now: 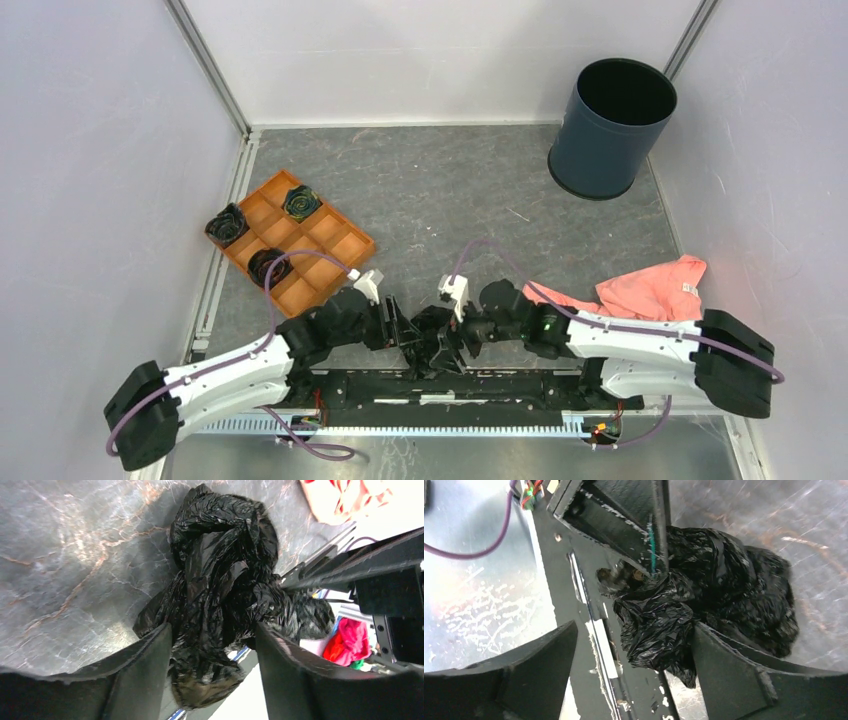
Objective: Put the trash bags into the trash bin
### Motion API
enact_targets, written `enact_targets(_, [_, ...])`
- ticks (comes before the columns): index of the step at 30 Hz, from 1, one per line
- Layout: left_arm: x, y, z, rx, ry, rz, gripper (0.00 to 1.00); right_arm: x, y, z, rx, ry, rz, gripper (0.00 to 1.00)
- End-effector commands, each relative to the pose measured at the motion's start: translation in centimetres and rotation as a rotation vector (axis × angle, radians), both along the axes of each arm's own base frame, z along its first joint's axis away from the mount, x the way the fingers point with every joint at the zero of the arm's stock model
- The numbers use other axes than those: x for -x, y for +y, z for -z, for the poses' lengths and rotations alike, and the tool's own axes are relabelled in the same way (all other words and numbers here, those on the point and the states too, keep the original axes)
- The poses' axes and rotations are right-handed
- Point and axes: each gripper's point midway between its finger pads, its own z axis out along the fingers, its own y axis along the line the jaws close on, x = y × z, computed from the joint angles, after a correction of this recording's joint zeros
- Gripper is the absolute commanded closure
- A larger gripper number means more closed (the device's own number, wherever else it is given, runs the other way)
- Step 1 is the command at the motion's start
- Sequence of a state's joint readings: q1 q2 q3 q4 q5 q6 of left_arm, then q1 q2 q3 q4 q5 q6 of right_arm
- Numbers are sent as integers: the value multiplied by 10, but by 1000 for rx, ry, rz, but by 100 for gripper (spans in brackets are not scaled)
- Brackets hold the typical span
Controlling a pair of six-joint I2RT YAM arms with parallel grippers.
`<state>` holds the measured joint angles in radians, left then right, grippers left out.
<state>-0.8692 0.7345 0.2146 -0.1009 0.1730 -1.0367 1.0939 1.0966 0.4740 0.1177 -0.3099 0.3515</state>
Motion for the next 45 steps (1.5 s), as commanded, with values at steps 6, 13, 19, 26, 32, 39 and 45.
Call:
enact_targets(6, [-24, -29, -28, 51, -109, -48, 59, -33, -22, 23, 107, -140, 261, 55])
enact_targets(13, [-44, -17, -44, 18, -223, -126, 70, -65, -62, 18, 105, -269, 467, 91])
enact_targets(19, [-60, -9, -74, -48, -329, -149, 77, -96, -88, 1, 211, -433, 596, 94])
enact_targets(26, [-65, -28, -85, -37, -342, -100, 46, -98, -76, -28, 127, -463, 579, 93])
enact_targets(32, [-52, -59, -57, 13, -240, 17, 24, -93, -68, -27, 113, -435, 539, 96])
enact_targets(39, [-65, -60, -23, -110, -214, 4, 34, -89, -64, -32, 67, -423, 527, 99])
enact_targets(45, [-76, -53, -18, -177, -229, -38, 68, -85, -66, -27, 57, -406, 520, 99])
